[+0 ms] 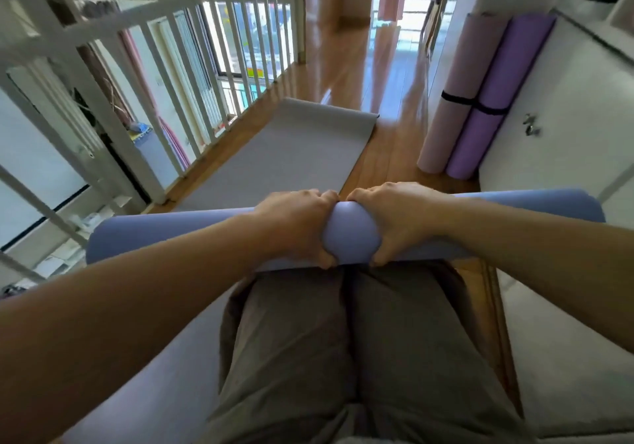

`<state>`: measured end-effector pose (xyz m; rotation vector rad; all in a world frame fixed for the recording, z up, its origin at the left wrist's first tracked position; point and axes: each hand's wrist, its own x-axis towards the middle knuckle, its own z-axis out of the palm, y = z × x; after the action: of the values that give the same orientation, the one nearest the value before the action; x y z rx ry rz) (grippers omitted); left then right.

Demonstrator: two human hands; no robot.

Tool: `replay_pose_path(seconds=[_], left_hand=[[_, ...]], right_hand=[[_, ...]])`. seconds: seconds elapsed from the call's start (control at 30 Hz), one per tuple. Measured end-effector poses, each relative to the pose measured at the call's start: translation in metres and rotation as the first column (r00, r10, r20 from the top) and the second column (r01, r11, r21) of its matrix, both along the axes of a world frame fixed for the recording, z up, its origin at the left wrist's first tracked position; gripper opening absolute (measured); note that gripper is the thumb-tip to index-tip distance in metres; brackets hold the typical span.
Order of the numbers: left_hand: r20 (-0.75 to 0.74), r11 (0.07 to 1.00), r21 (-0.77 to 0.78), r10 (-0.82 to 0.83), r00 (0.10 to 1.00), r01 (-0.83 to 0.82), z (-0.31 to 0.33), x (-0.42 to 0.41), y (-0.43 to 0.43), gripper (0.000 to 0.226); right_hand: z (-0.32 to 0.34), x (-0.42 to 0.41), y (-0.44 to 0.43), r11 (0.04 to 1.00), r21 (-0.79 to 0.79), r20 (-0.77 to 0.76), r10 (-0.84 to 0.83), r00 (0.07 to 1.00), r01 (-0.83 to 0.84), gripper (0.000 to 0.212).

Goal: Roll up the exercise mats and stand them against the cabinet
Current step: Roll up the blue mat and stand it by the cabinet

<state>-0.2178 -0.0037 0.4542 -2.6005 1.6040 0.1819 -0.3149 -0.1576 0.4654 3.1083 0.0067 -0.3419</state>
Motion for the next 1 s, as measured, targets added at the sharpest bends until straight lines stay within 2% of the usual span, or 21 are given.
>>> replay_pose_path(seconds=[0.1,0.23,0.33,0.47,0.57,0.63,0.7,0.77,0.83,0.9,0.93,1.0], left_hand=[[-0.011,0.999,-0.031,-0.018,1.0,0.018,0.017,-0.013,0.011,0.083],[0.026,0.997,0.062,-0.042,0.999,0.041,0.025,-0.043,0.028,0.087],[0.009,0.994,0.067,-0.086,0.996,0.085,0.019,-0.062,0.039,0.085],[-0.155,0.982,0.163,-0.074,0.985,0.099,0.001,-0.062,0.038,0.088],[-0.212,0.978,0.188,-0.046,0.976,0.087,-0.004,-0.048,0.028,0.091],[-0.275,0.968,0.234,-0.02,0.961,0.087,-0.005,-0.039,0.02,0.094],[-0.385,0.955,0.284,0.032,0.922,0.086,-0.001,-0.03,0.013,0.091],[-0.443,0.947,0.304,0.047,0.895,0.101,0.001,-0.025,0.011,0.089],[-0.334,0.958,0.273,0.007,0.943,0.09,0.002,-0.027,0.014,0.093],[-0.083,0.972,0.216,-0.077,0.994,0.093,-0.002,-0.039,0.02,0.099],[-0.002,0.976,0.191,-0.106,0.994,0.104,-0.005,-0.045,0.023,0.102],[-0.021,0.987,0.138,-0.078,0.997,0.08,-0.007,-0.047,0.025,0.101]], right_hand=[[0.019,-0.011,0.008,0.999,0.013,0.01,0.04,0.999,-0.04,0.085],[0.027,-0.044,0.022,0.996,0.029,-0.024,0.084,0.996,-0.083,0.085],[0.018,-0.062,0.034,0.995,0.067,-0.081,0.081,0.993,-0.075,0.085],[-0.006,-0.057,0.038,0.983,0.182,-0.191,0.05,0.98,-0.015,0.086],[-0.01,-0.054,0.03,0.972,0.234,-0.189,0.021,0.982,0.025,0.099],[-0.01,-0.059,0.032,0.985,0.174,-0.124,0.015,0.992,0.007,0.109],[-0.016,-0.067,0.041,0.997,0.07,-0.054,0.024,0.998,-0.02,0.107],[-0.021,-0.068,0.047,0.999,0.053,-0.014,0.01,1.0,-0.009,0.102],[-0.017,-0.059,0.044,0.997,0.08,-0.025,-0.008,1.0,0.01,0.099],[-0.011,-0.044,0.034,0.991,0.133,-0.095,-0.005,0.995,0.018,0.1],[-0.009,-0.037,0.03,0.986,0.164,-0.147,0.007,0.989,0.018,0.1],[-0.005,-0.027,0.025,0.978,0.208,-0.222,0.024,0.975,0.023,0.101]])
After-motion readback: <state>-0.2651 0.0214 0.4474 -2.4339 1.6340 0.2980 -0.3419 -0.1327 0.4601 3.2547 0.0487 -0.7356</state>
